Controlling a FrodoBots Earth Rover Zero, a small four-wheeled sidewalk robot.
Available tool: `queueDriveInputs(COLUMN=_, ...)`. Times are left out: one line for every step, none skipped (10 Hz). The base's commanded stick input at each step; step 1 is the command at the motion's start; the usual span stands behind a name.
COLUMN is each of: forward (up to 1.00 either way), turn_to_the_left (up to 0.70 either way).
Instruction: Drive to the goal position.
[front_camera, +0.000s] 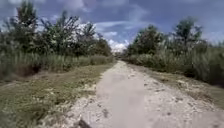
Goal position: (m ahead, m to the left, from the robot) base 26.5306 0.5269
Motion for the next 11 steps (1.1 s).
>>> queueDriveInputs(forward=0.85, turn_to_the_left=0.00)
queueDriveInputs(forward=0.85, turn_to_the_left=0.00)
queueDriveInputs(forward=0.85, turn_to_the_left=0.00)
queueDriveInputs(forward=0.85, turn_to_the_left=0.00)
queueDriveInputs(forward=0.85, turn_to_the_left=0.00)
queueDriveInputs(forward=0.85, turn_to_the_left=0.00)
queueDriveInputs(forward=0.85, turn_to_the_left=0.00)
queueDriveInputs(forward=0.85, turn_to_the_left=0.00)
queueDriveInputs(forward=0.85, turn_to_the_left=0.00)
queueDriveInputs(forward=0.85, turn_to_the_left=0.00)
queueDriveInputs(forward=0.85, turn_to_the_left=0.00)
